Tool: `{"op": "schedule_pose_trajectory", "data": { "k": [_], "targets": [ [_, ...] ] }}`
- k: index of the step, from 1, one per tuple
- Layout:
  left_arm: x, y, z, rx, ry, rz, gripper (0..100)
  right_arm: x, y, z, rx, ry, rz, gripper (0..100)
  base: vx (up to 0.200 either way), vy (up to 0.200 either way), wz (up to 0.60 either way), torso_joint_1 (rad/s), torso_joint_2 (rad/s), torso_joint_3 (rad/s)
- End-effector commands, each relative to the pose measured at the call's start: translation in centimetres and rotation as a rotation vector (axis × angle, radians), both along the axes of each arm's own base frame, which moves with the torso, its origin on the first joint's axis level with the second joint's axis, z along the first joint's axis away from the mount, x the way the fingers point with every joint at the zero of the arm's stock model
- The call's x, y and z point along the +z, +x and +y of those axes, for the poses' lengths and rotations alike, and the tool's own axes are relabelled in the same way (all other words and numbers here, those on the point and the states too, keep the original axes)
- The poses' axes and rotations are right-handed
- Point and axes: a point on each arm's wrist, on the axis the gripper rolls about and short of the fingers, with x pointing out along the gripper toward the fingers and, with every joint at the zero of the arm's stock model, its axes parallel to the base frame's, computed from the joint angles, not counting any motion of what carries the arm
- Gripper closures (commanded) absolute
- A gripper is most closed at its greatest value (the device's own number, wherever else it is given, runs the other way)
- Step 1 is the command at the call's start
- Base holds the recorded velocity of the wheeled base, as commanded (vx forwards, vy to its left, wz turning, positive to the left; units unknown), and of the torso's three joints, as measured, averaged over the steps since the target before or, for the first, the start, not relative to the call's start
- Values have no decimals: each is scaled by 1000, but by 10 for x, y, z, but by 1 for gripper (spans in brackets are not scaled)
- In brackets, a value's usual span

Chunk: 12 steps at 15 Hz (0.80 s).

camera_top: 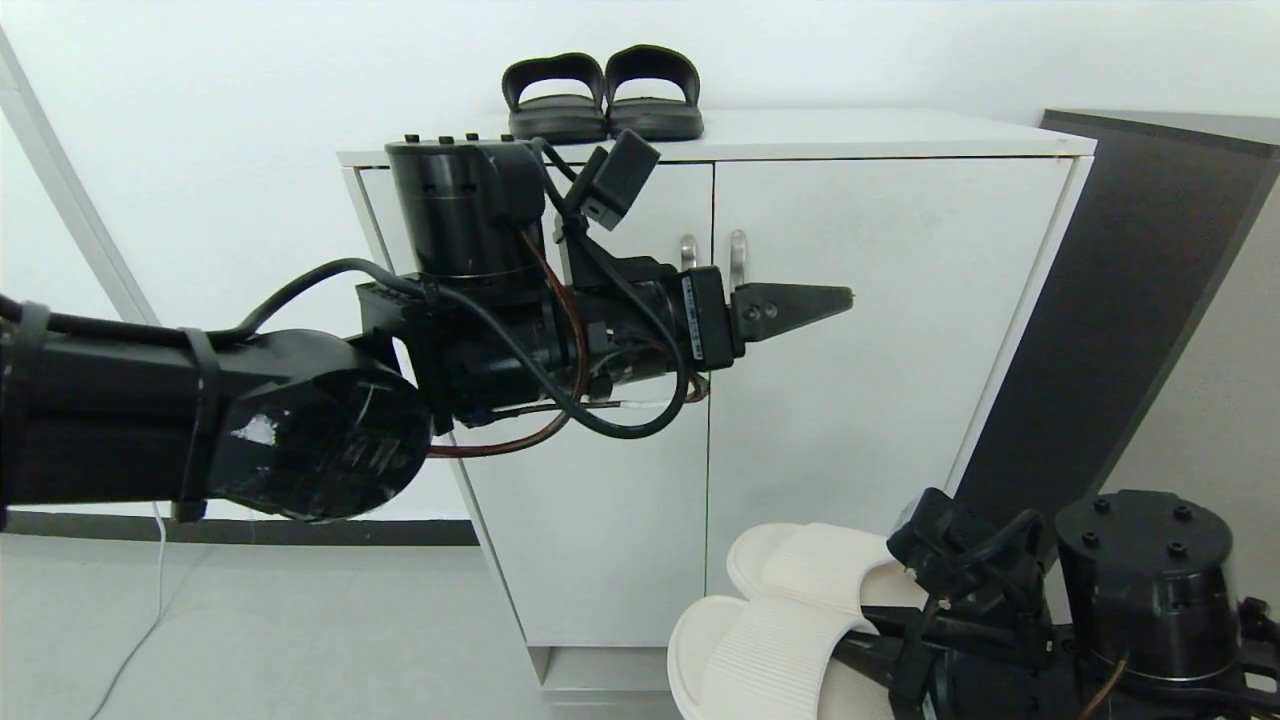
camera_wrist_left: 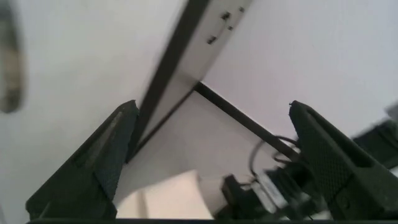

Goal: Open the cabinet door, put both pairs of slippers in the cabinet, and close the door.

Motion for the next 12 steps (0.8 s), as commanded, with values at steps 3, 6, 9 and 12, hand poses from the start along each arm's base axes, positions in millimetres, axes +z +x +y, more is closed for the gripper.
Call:
{"op": "schedule_pose_trajectory", "data": {
  "k": [3, 6, 9, 12],
  "targets": [
    [-4, 21, 6, 65, 3, 1, 0, -2, 1, 1, 0, -7, 6, 100, 0, 0, 0, 0, 0, 0],
    [-1, 32, 9, 116, -5, -11, 0, -2, 1, 1, 1, -7, 6, 100, 0, 0, 0, 0, 0, 0],
    [-5, 40, 5, 133, -3, -13, 0, -2, 1, 1, 1, -7, 6, 100, 0, 0, 0, 0, 0, 0],
    [-13, 53, -4, 184, 24, -41, 0, -3, 0, 0, 1, -10, 9, 100, 0, 0, 0, 0, 0, 0]
  ]
}}
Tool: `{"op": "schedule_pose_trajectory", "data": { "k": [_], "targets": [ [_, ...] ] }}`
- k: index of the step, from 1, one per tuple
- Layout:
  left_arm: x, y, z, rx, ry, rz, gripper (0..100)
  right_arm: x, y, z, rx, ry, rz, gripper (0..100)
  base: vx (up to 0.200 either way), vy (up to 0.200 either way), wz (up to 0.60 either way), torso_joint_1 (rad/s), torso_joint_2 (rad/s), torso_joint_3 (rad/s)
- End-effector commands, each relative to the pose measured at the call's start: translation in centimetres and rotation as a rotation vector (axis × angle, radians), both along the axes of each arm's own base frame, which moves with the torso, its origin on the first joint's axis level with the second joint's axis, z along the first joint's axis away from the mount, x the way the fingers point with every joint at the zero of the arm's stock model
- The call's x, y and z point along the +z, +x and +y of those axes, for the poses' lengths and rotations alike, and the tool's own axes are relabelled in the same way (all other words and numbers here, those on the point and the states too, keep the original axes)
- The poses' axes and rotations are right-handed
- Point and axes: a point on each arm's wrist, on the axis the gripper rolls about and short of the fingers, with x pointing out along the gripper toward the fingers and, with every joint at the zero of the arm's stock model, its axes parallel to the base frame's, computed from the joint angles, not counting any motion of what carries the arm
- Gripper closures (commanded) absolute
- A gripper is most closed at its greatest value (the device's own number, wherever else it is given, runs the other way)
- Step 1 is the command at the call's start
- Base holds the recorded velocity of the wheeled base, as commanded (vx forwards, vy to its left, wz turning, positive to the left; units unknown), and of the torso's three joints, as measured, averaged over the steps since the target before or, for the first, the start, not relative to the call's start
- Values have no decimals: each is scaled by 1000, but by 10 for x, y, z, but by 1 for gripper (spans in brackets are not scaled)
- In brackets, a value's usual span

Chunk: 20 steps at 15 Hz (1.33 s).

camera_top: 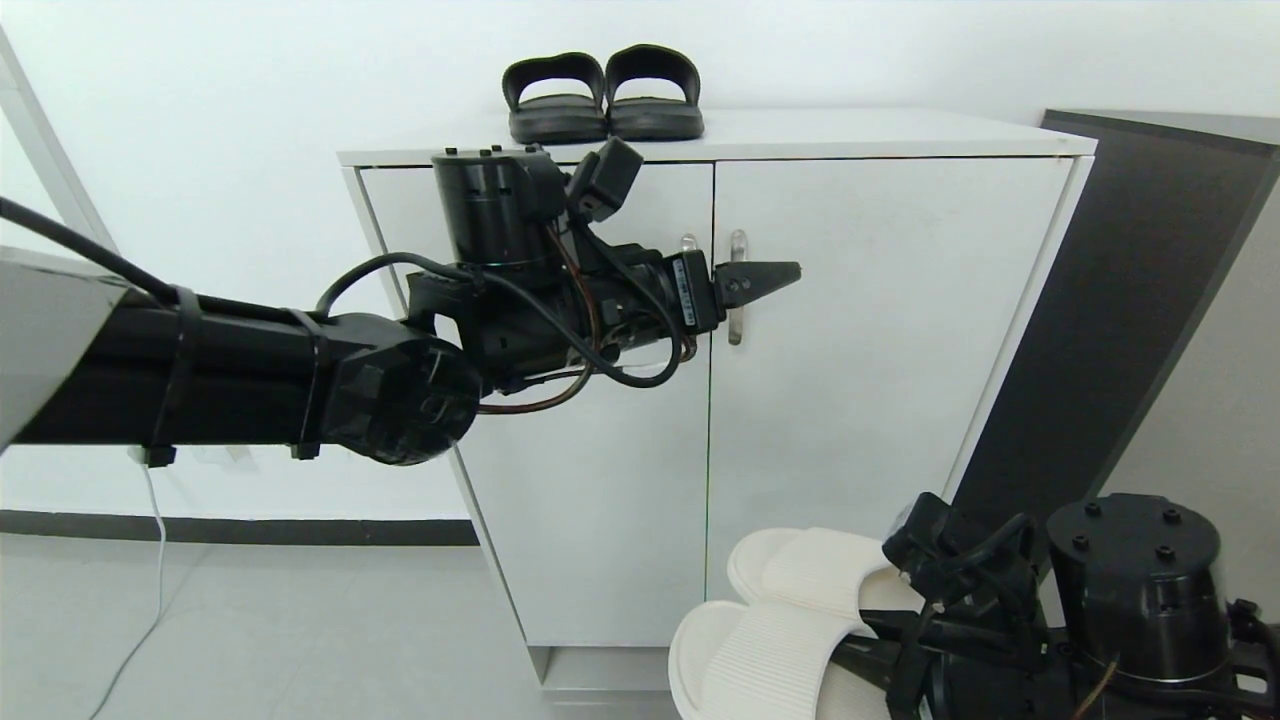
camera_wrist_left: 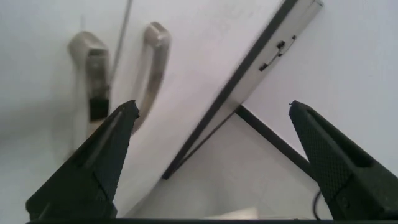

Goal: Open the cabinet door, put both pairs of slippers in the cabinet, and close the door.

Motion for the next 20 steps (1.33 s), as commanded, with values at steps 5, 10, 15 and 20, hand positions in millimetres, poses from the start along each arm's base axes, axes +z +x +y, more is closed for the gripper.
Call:
{"op": "schedule_pose_trajectory", "data": {
  "k": [5, 10, 15, 20],
  "targets": [
    [-9, 16, -12, 10, 12, 3, 0, -1, 0, 0, 2, -4, 2, 100, 0, 0, 0, 0, 0, 0],
    [-9, 18, -15, 3, -5, 21, 100, -3, 0, 1, 0, -9, 6, 100, 0, 0, 0, 0, 0, 0],
    [-7, 8, -8, 1, -16, 45, 100, -2, 0, 0, 0, -8, 5, 100, 0, 0, 0, 0, 0, 0],
    [-1, -22, 4, -22, -7, 50, 100, -4, -8, -4, 64, 7, 23, 100, 0, 0, 0, 0, 0, 0]
  ]
}}
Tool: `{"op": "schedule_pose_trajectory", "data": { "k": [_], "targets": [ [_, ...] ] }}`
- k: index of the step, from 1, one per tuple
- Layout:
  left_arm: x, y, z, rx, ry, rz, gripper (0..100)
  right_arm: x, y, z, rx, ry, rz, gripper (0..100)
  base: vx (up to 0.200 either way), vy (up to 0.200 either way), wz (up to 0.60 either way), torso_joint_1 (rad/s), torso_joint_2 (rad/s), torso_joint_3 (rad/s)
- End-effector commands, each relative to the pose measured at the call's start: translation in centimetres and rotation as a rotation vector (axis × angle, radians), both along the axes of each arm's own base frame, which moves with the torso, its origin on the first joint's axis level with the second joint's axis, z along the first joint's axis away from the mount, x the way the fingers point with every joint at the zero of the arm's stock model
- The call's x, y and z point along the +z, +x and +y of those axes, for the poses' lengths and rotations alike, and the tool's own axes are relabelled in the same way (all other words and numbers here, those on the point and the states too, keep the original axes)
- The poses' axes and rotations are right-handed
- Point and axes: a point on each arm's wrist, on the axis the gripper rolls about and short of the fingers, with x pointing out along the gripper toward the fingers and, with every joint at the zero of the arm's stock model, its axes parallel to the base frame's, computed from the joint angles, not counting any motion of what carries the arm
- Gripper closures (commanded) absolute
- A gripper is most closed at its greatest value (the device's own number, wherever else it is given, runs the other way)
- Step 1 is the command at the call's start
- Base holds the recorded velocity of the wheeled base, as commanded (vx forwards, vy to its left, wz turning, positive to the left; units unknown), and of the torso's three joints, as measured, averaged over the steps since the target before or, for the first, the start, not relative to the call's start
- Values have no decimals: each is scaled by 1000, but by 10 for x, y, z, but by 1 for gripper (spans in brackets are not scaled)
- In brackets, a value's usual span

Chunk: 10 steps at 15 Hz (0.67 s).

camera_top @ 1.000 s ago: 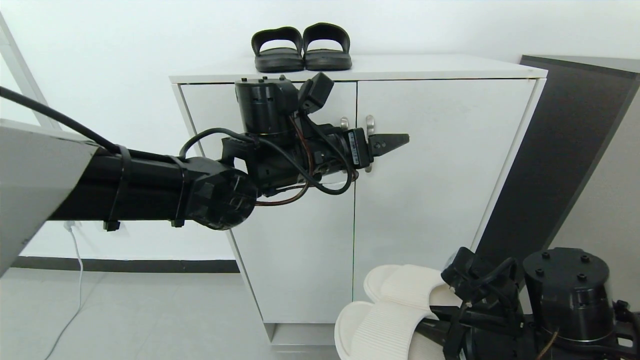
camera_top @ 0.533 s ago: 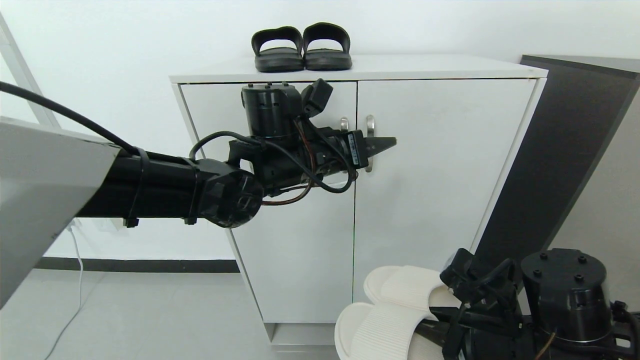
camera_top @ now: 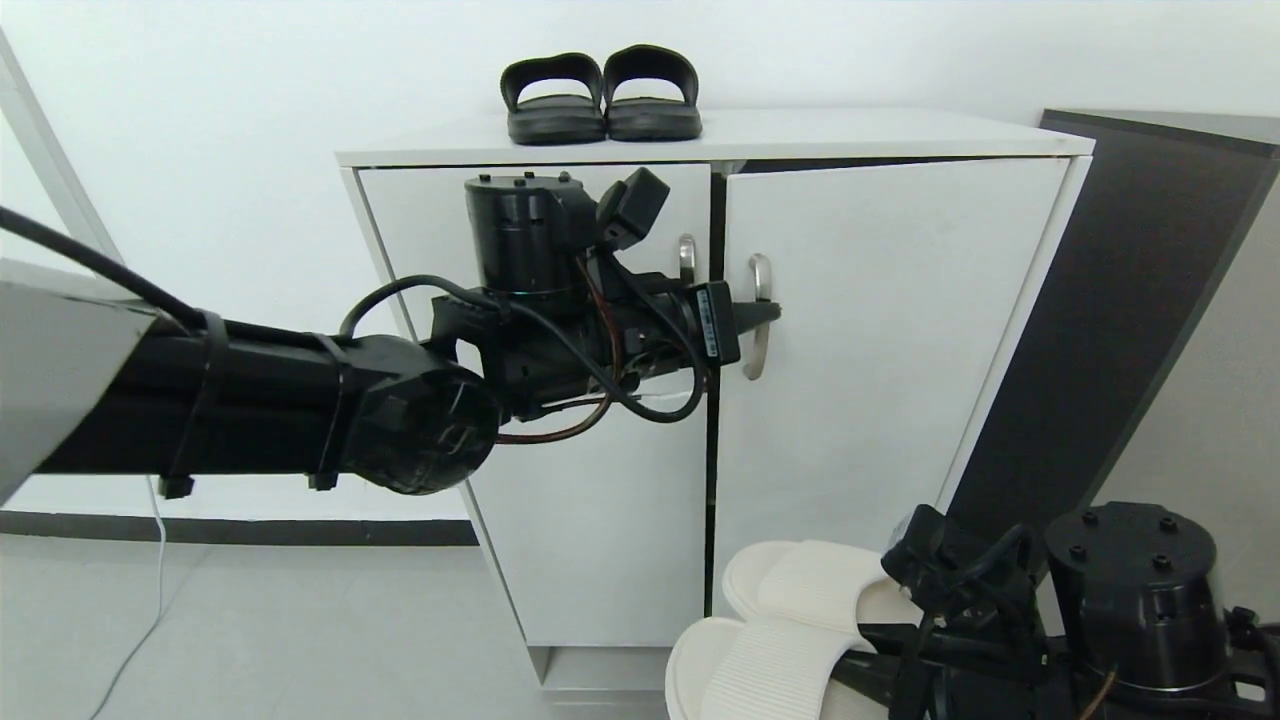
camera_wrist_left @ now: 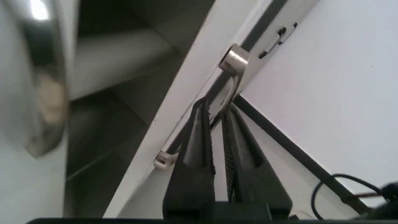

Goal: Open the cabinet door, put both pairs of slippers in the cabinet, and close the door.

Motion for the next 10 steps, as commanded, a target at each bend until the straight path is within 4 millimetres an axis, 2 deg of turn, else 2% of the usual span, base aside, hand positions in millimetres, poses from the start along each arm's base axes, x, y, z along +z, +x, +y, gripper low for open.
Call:
{"op": "schedule_pose_trajectory", "data": {
  "k": [1, 4, 6, 8, 10],
  "targets": [
    [12, -24, 9, -19, -9, -17, 100, -1, -13, -8, 79, 22, 12, 100, 0, 0, 0, 0, 0, 0],
    [14, -50, 15, -47, -2, -11, 100, -5, -29, -21, 223, 17, -20, 100, 0, 0, 0, 0, 0, 0],
    [13, -63, 21, -55, -20, -21, 100, -7, -32, -24, 241, 3, -25, 100, 0, 0, 0, 0, 0, 0],
    [10, -67, 27, -47, -44, -8, 100, -8, -31, -23, 242, 1, -25, 100, 0, 0, 0, 0, 0, 0],
    [9, -54, 37, -5, -93, 15, 100, -7, -31, -23, 242, 2, -26, 100, 0, 0, 0, 0, 0, 0]
  ]
}}
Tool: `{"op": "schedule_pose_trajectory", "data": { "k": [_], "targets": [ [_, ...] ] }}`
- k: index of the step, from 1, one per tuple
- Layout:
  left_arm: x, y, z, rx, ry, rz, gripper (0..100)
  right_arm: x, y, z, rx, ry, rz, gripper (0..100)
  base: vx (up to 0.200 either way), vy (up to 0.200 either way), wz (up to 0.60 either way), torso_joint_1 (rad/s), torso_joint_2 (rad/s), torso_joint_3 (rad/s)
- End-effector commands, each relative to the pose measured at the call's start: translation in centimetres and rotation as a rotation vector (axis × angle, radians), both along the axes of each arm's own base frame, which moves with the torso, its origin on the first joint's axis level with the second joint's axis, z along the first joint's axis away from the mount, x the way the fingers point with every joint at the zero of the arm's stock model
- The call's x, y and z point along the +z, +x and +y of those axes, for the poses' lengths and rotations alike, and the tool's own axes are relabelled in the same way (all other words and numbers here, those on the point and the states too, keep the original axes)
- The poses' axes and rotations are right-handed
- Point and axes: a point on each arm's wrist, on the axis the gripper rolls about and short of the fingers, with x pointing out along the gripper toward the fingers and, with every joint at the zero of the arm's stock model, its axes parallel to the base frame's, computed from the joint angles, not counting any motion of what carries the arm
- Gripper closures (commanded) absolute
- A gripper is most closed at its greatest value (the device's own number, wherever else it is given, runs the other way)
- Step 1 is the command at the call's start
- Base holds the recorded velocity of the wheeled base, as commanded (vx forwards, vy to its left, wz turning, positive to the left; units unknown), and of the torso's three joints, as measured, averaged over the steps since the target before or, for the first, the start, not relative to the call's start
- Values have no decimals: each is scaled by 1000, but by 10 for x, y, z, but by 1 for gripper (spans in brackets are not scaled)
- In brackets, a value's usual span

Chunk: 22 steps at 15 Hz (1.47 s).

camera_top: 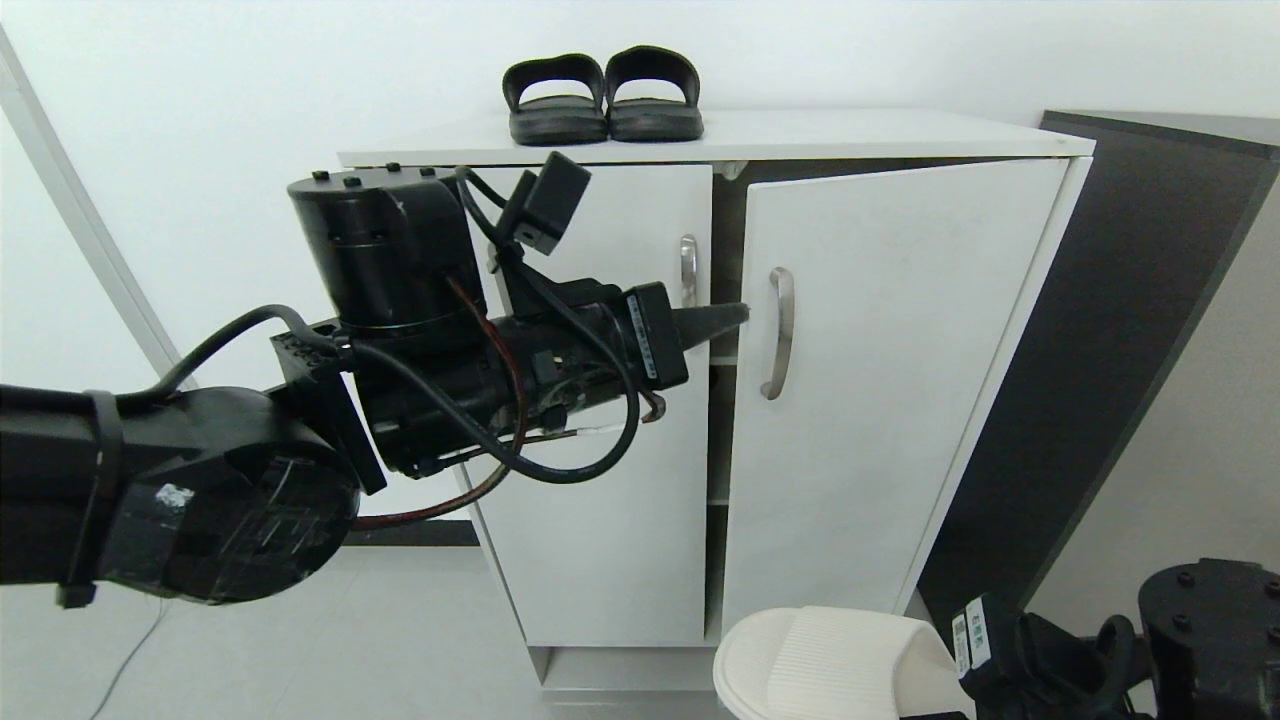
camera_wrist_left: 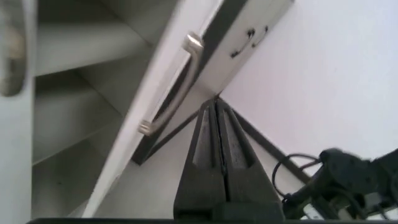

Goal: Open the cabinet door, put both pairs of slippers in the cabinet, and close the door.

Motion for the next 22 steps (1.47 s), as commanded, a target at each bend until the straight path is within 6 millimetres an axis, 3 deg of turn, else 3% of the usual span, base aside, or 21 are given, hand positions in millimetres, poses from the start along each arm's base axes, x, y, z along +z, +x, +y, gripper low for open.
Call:
{"op": "schedule_pose_trajectory", "data": {
  "k": [1, 10, 16, 19, 22],
  "targets": [
    [0, 14, 9, 43, -32, 11, 100, 1, -1, 0, 1, 4, -3, 100, 0, 0, 0, 0, 0, 0],
    [-10, 66, -20, 62, -51, 5, 100, 1, 0, 0, -3, 3, -7, 100, 0, 0, 0, 0, 0, 0],
    [-19, 75, -27, 61, -33, 27, 100, -1, -3, 1, 14, -6, 3, 100, -33, 0, 0, 0, 0, 0],
    [-22, 73, -33, 45, -24, 19, 100, -8, -16, -1, 61, -27, 21, 100, -200, 0, 0, 4, 1, -2],
    [-37, 44, -62, -46, 70, -48, 100, -11, -21, -1, 85, -38, 32, 100, -200, 0, 0, 1, 4, 5]
  ]
}}
